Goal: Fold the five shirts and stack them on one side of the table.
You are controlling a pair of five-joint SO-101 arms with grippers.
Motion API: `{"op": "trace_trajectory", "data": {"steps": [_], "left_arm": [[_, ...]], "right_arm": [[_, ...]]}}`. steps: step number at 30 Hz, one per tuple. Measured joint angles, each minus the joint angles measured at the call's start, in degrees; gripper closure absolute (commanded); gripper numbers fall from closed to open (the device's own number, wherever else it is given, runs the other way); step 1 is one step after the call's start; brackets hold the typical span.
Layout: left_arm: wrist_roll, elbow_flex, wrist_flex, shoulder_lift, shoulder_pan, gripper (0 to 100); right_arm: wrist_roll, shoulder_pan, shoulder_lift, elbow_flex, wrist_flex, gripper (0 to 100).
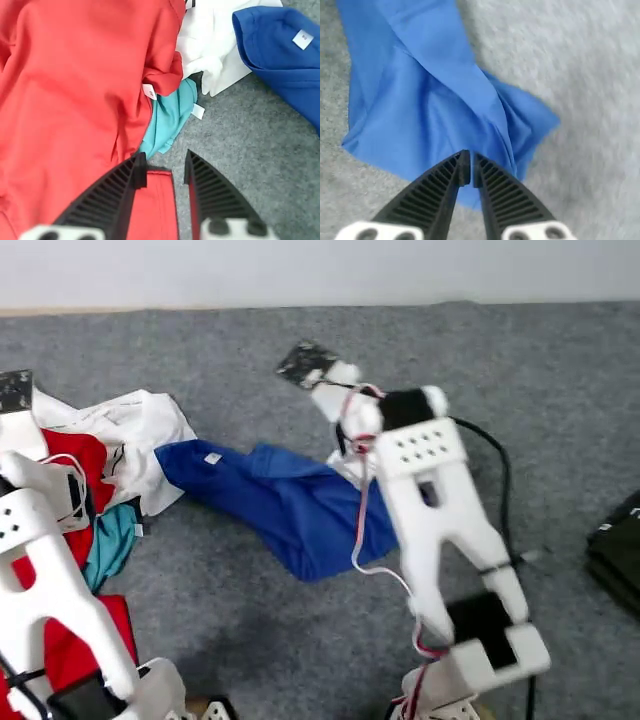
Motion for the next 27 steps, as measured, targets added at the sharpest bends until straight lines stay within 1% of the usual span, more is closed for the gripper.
{"op": "trace_trajectory", "data": {"steps": [2,4,10,16,23,27], "left_arm": [[0.0,0.0,-0.62,0.0,0.0,86],[0.0,0.0,-1.32,0.0,0.0,86],[0.0,0.0,-1.67,0.0,0.0,86],[0.0,0.0,-3.25,0.0,0.0,86],[0.0,0.0,-3.6,0.0,0.0,86],[0.0,0.0,-3.6,0.0,0.0,86]], "right_arm": [[2.11,-1.49,4.75,-3.96,0.0,77.7],[3.78,-2.81,8.88,-7.91,0.0,75.7],[6.77,-7.21,19.16,-18.37,0.0,75.6],[7.03,-11.69,25.41,-25.23,0.0,75.6],[7.03,-16.0,28.31,-26.2,0.0,75.6],[7.03,-16.53,31.12,-26.2,-0.18,75.6]]}}
